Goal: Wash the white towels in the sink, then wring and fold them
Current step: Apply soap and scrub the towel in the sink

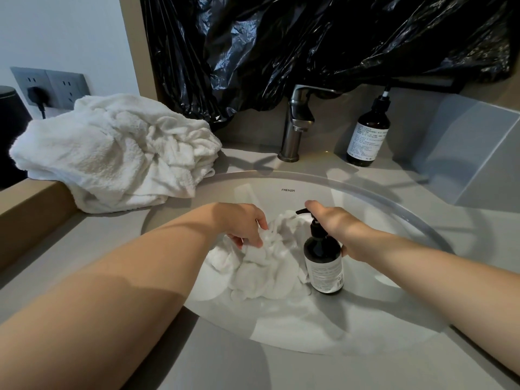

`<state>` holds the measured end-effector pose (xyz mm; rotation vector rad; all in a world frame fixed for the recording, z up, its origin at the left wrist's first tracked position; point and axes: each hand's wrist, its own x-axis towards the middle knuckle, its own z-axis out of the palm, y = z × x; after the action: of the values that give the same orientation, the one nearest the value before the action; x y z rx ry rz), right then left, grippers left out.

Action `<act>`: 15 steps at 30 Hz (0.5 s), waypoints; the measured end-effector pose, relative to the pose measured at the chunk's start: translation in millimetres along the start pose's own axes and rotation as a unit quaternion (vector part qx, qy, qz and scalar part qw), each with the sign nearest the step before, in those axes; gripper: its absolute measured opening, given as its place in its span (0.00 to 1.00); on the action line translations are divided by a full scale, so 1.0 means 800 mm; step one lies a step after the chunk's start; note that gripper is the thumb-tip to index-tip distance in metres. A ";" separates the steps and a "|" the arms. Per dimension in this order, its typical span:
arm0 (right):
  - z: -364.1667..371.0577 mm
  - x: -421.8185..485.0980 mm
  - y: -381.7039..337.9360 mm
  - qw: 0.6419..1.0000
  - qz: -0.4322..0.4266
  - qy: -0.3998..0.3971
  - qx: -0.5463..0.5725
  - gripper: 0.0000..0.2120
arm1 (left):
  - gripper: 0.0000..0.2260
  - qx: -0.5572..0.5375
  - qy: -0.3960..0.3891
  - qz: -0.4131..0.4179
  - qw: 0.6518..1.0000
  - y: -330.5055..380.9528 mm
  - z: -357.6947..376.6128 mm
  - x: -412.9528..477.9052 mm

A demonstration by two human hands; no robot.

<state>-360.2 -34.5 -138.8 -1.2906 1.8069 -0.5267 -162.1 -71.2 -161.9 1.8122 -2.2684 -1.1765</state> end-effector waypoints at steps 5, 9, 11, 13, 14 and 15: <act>0.004 0.001 -0.004 0.998 -0.024 -0.011 -0.058 0.21 | 0.18 0.019 0.009 0.037 0.999 0.008 0.011 -0.005; 0.007 0.000 -0.006 0.998 -0.024 -0.017 -0.055 0.18 | 0.20 0.023 0.009 0.045 0.999 0.011 0.011 -0.007; 0.009 -0.002 -0.005 0.999 -0.014 -0.022 -0.048 0.20 | 0.20 0.024 0.010 0.046 0.999 0.013 0.011 -0.009; 0.003 -0.004 -0.004 1.000 0.002 -0.012 -0.024 0.25 | 0.20 0.029 0.008 0.049 0.998 0.015 0.011 -0.011; -0.002 -0.004 -0.003 1.000 0.010 -0.002 -0.008 0.26 | 0.21 0.029 0.006 0.049 0.998 0.015 0.012 -0.010; -0.007 -0.002 -0.002 1.000 0.015 0.007 0.006 0.27 | 0.21 0.026 0.004 0.047 0.999 0.016 0.012 -0.009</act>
<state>-363.4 -34.5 -134.2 -1.2534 1.8294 -0.5305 -174.7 -59.3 -158.9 1.7014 -2.3733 -1.1045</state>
